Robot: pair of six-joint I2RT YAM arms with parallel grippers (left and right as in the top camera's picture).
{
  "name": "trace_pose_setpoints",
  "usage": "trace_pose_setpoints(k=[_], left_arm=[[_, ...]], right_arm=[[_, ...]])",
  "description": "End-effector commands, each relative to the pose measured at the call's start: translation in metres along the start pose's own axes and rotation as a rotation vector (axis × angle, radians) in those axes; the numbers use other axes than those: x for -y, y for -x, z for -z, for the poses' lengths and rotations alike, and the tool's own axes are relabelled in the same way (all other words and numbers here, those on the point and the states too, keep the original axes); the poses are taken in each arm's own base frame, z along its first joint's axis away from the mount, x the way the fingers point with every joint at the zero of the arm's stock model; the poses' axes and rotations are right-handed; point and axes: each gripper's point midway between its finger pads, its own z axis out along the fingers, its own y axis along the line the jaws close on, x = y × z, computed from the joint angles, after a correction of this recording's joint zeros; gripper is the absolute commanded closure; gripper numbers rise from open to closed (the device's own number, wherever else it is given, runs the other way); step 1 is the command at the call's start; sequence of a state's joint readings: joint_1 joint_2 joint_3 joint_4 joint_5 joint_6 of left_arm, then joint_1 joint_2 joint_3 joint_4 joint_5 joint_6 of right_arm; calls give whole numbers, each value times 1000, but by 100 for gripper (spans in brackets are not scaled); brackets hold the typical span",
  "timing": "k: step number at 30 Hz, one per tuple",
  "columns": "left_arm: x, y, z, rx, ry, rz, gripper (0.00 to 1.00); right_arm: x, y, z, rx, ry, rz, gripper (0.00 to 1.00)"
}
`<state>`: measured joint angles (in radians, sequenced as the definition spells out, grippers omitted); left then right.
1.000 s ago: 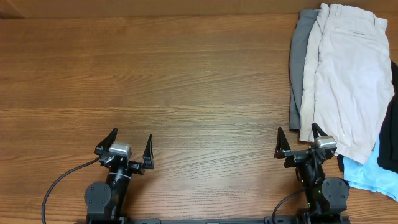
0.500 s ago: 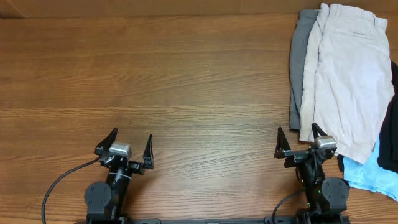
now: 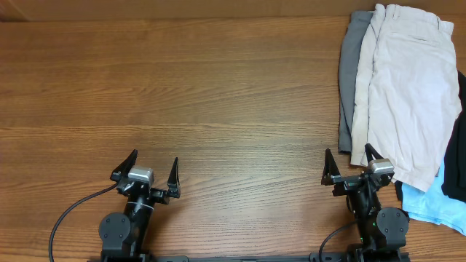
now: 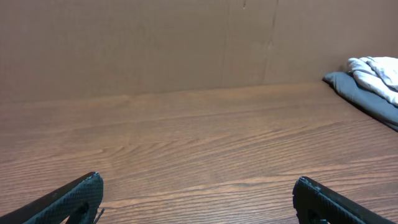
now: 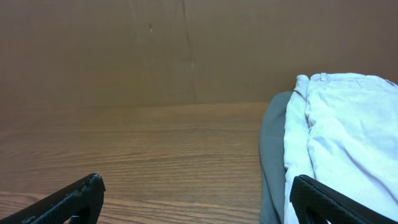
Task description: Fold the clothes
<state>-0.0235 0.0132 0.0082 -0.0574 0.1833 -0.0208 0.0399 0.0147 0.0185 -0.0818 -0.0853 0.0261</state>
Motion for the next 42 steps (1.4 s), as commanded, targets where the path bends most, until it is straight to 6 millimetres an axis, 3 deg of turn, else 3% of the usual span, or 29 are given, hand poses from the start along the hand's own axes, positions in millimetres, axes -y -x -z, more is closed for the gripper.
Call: trace_pose_setpoints(k=[1, 22, 27, 32, 38, 42], left_arm=[[-3, 0, 0, 5, 16, 9, 0], [-4, 1, 0, 8, 18, 8, 0], [5, 6, 1, 26, -32, 4, 0], [16, 32, 5, 95, -92, -13, 0], [19, 78, 18, 107, -85, -53, 0], [19, 101, 17, 57, -85, -56, 0]], right_arm=[[2, -1, 0, 7, -11, -3, 0], [2, 0, 0, 10, -10, -3, 0], [0, 5, 0, 30, -1, -1, 0], [-4, 28, 4, 87, 12, 6, 0], [-10, 80, 17, 176, 21, 16, 0], [-14, 115, 25, 197, 23, 18, 0]])
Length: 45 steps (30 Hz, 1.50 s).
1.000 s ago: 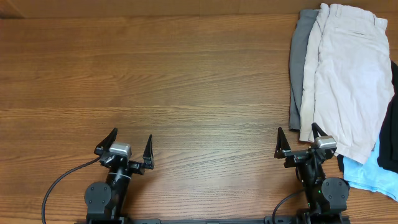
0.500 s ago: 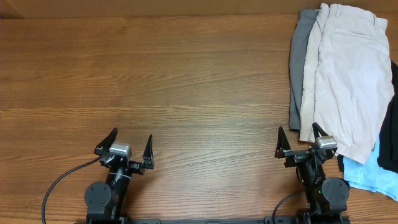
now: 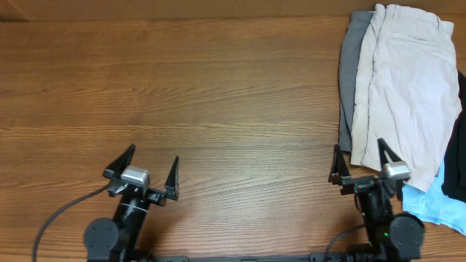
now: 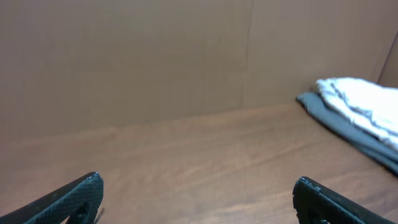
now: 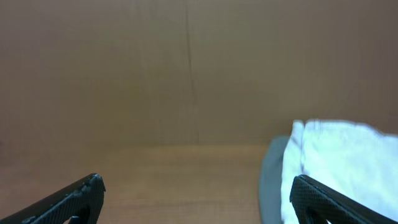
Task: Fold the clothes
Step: 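Reach the right gripper to the beige shorts on the clothes pile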
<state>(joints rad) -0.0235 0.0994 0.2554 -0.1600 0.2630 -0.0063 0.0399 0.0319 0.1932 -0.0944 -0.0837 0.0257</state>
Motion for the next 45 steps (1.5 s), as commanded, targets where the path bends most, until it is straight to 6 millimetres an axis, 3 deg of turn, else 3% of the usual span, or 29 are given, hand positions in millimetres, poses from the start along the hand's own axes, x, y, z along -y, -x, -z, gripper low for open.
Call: trace_pose_setpoints(k=[1, 4, 10, 14, 19, 21, 25, 28, 32, 36, 39, 40, 43, 45], left_arm=[[0, 33, -3, -22, -7, -22, 0], [-3, 54, -19, -134, -19, 10, 0], [-11, 89, -56, -355, -32, 66, 0], [-17, 100, -76, -505, -42, 80, 0], [-18, 100, -95, -655, -68, 131, 0], [-4, 97, -108, -680, -171, 181, 0], [-8, 77, -122, -737, -167, 205, 0], [-11, 59, -132, -790, -168, 224, 0], [-17, 36, -142, -854, -150, 238, 0], [-20, 10, -152, -921, -150, 263, 0], [-22, -6, -157, -964, -150, 278, 0], [-24, -14, -159, -983, -144, 281, 0], [-31, -25, -161, -1014, -105, 266, 0], [-39, -32, -162, -1036, -60, 237, 0]], right_arm=[[-6, 48, 4, 50, 10, 2, 0], [-8, 82, 0, 3, 5, -4, 0], [-10, 122, -27, -176, -12, -23, 0], [-10, 135, -52, -351, -18, -45, 0], [-7, 133, -84, -580, -38, -72, 0], [-4, 120, -104, -726, -52, -89, 0], [3, 90, -137, -872, -68, -105, 0], [10, 62, -165, -916, -77, -106, 0], [34, 29, -196, -943, -176, -59, 0], [91, -2, -230, -894, -452, -83, 0], [118, -30, -247, -896, -505, -110, 1], [136, -48, -253, -910, -535, -119, 2], [163, -75, -253, -947, -583, -137, 3], [194, -110, -243, -1009, -639, -191, 4]])
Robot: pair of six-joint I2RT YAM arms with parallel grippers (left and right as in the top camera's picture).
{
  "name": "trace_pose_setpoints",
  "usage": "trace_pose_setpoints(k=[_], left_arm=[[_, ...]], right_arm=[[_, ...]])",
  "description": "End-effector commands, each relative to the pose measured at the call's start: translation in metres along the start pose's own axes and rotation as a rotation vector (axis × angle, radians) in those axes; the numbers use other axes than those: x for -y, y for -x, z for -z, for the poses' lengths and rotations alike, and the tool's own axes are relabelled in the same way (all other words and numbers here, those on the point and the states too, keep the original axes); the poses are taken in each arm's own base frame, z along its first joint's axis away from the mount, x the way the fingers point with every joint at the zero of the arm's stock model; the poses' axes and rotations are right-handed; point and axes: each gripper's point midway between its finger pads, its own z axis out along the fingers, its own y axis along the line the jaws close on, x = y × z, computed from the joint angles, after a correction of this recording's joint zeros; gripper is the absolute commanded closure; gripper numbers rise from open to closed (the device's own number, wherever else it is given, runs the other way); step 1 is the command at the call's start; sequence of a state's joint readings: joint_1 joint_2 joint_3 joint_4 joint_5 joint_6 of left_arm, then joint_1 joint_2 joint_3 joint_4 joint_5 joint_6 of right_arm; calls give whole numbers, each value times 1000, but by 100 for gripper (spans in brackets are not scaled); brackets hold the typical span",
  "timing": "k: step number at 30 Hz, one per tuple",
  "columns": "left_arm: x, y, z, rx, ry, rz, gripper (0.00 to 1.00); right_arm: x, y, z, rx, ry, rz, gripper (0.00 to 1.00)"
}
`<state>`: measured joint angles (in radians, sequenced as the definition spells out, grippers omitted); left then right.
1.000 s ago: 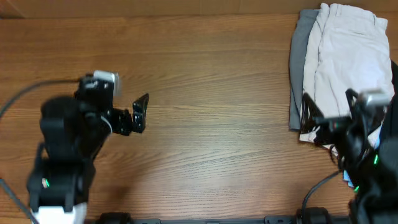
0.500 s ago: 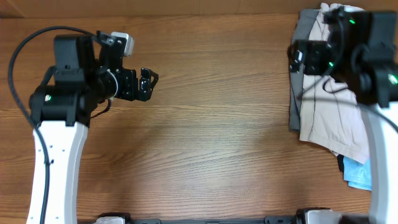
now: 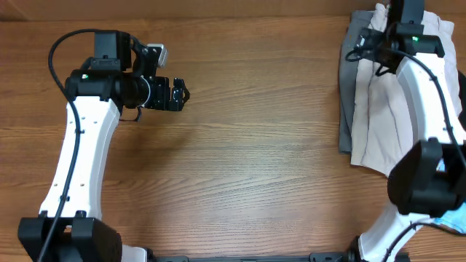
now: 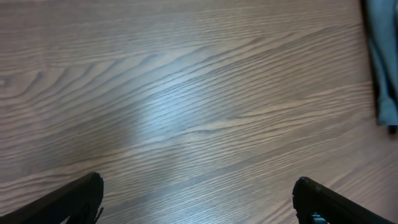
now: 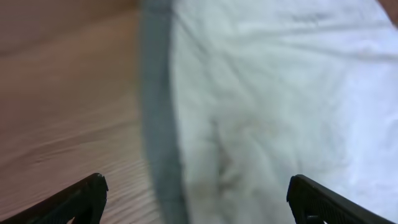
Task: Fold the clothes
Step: 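Reach the right gripper to the beige shorts on the clothes pile, then grasp the beige shorts with the right gripper and drag them leftward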
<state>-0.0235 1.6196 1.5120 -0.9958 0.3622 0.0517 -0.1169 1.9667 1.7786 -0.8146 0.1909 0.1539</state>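
Note:
A pile of shorts lies at the table's far right: a white pair (image 3: 404, 94) on top, a grey pair (image 3: 345, 87) under it, and light blue cloth (image 3: 437, 207) at the near corner. My right gripper (image 5: 198, 200) hangs open above the white shorts (image 5: 280, 93) and the grey edge (image 5: 158, 124), holding nothing. My left gripper (image 3: 178, 93) is out over bare wood at the left, open and empty, fingers (image 4: 68, 199) wide apart. The grey garment's edge (image 4: 380, 62) shows at the right of the left wrist view.
The wooden table (image 3: 240, 160) stretches between the two arms. A dark garment (image 3: 461, 102) lies at the right edge beside the pile. A brown wall runs along the table's far side (image 3: 218, 7).
Both arms have left the table's near edge. The left gripper is now out over the left middle, looking down at wood. The right gripper is now above the far end of the pile.
Both grippers first sat open at the near edge, facing the back wall, and a moment later stood slightly shifted there with their views tilted up. Now both arms are stretched out, the right over the shorts, the left over bare table. The clothes have not moved.

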Motion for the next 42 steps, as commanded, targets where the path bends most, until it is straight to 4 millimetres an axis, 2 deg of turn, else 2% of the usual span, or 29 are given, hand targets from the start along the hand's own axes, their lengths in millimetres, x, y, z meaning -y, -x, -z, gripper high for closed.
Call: trace_pose_setpoints(k=[1, 4, 12, 19, 22, 24, 27, 31, 32, 33, 36, 37, 38, 39, 41, 42], left_arm=[[-13, 7, 1, 11, 80, -18, 0], [-17, 7, 0, 8, 112, -18, 0], [-25, 6, -8, -10, 150, -5, 4], [-26, 5, -11, -18, 153, -5, 3], [-26, 5, -11, -18, 156, -5, 0], [-27, 5, -11, -18, 157, -5, 0], [-32, 5, -10, -16, 188, 15, 0], [-33, 7, -10, -7, 193, 19, 0], [-33, 8, -10, -5, 194, 22, 0], [-33, 8, -10, -2, 194, 25, 0], [-34, 10, -10, 7, 202, 34, 9], [-34, 12, -9, 14, 203, 32, 15], [-35, 16, -6, 27, 210, 30, 22], [-36, 25, 2, 52, 232, 25, 24], [-35, 40, 20, 89, 255, 17, 23], [-31, 52, 37, 122, 270, 10, 21]], right_arm=[[31, -6, -33, -53, -36, -80, 6], [36, -17, -51, -97, -20, -94, 8], [36, -33, -80, -142, -24, -84, 11], [37, -44, -100, -164, -41, -81, 18], [44, -49, -108, -175, -82, -75, 21], [50, -55, -114, -187, -119, -69, 27], [55, -53, -112, -178, -148, -68, 51], [55, -43, -102, -149, -147, -74, 62], [55, -38, -97, -137, -146, -76, 69], [55, -33, -91, -124, -144, -78, 83], [55, -18, -72, -96, -138, -83, 93], [55, -11, -61, -84, -135, -86, 96], [53, 0, -44, -64, -124, -87, 96], [46, 14, -17, -43, -93, -84, 96], [30, 29, 25, -17, -32, -69, 96], [16, 36, 54, -3, 22, -40, 96]])
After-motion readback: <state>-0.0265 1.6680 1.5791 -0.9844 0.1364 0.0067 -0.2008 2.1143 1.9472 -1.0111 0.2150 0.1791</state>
